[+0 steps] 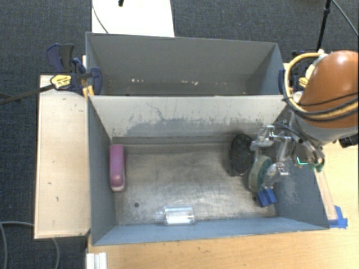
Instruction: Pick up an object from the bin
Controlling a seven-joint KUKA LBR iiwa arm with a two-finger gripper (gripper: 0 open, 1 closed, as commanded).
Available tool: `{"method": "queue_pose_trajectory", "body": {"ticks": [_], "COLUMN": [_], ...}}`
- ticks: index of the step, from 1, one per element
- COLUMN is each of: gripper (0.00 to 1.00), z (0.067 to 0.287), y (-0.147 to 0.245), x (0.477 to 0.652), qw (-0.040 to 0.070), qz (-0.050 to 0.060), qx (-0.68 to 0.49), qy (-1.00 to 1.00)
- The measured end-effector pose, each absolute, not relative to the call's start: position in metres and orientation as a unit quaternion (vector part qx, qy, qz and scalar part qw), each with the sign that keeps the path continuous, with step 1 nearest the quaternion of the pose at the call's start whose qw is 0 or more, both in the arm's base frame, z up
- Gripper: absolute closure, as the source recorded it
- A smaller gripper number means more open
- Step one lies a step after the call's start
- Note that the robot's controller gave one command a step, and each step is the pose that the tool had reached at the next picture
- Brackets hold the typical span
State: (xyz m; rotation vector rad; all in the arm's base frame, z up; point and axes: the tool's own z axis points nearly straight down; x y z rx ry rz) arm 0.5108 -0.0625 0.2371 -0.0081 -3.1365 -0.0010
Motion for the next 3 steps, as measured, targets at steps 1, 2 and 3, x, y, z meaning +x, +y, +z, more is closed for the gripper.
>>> {"method": "queue_pose_trajectory", "body": {"ticks": [1, 2, 3], "gripper": [0.00, 0.00, 1.00], "z": [0.108, 0.095, 0.091], "y": [-0.080, -0.086, -0.087], "x": [0.573, 0.589, 0.586], "qw": [-0.006, -0.011, -0.006], "qz": [-0.001, 0.000, 0.000], "qx": [0.077, 0.238, 0.238], "qy": [-0.997, -0.971, -0.971]}}
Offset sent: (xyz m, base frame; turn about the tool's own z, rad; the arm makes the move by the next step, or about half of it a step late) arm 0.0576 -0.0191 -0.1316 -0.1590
